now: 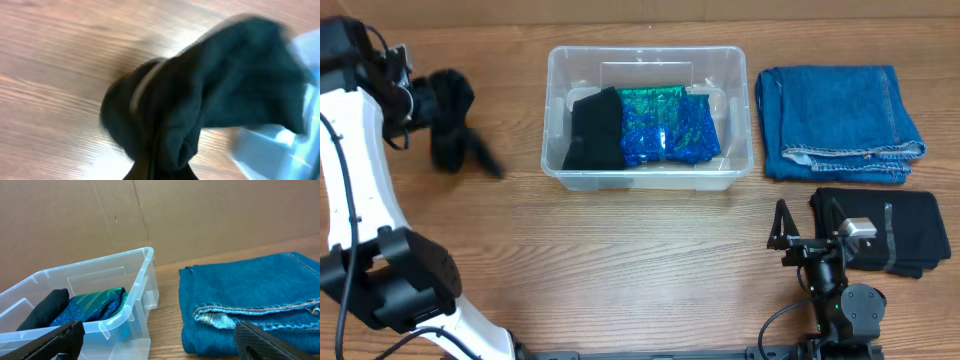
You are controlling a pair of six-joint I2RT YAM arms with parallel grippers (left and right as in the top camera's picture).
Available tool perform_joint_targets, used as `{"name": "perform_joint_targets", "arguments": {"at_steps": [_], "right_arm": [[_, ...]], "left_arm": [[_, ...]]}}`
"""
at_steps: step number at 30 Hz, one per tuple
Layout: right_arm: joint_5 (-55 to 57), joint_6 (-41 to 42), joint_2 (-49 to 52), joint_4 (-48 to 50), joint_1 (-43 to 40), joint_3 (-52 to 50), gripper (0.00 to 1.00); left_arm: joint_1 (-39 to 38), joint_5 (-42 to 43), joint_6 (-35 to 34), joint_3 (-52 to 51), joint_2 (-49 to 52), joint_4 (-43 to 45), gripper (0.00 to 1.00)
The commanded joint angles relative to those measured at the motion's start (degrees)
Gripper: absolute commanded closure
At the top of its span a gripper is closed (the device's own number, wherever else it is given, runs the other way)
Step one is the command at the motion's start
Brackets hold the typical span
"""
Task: Pack container
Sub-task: 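Lift the second black cloth and lay it into the bin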
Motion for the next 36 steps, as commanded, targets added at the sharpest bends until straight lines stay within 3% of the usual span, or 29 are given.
{"name": "perform_joint_targets", "arguments": {"at_steps": [1, 4, 9, 14, 18, 27, 36], "right_arm": [[0.35, 0.15, -0.48, 0.2, 0.26, -0.61, 0.0], [0.35, 0.15, -0.48, 0.2, 0.26, -0.61, 0.0], [0.35, 0.15, -0.48, 0.2, 0.26, -0.61, 0.0], [0.35, 0.15, -0.48, 0.2, 0.26, -0.61, 0.0], [0.35, 0.15, -0.48, 0.2, 0.26, -0.61, 0.0], [0.35, 0.15, -0.48, 0.2, 0.26, -0.61, 0.0], [0.35, 0.15, -0.48, 0.2, 0.26, -0.61, 0.0]], "left_arm": [[-4.63, 8.9, 0.81, 13.68, -0.87, -7.37, 0.96], [-10.69, 8.9, 0.72, 23.23, -0.87, -11.8, 0.96], [-21.29, 8.9, -5.6, 34.82, -0.87, -10.25, 0.96], [-27.15, 8.66, -14.1, 35.1, -0.85, -9.64, 0.96], [-29.55, 5.33, -17.11, 34.4, -0.79, -12.13, 0.96], [-30.45, 6.4, -24.85, 14.56, -0.74, -10.32, 0.96], [-29.55, 9.2, -30.4, -7.52, -0.74, 10.6, 0.96]]}}
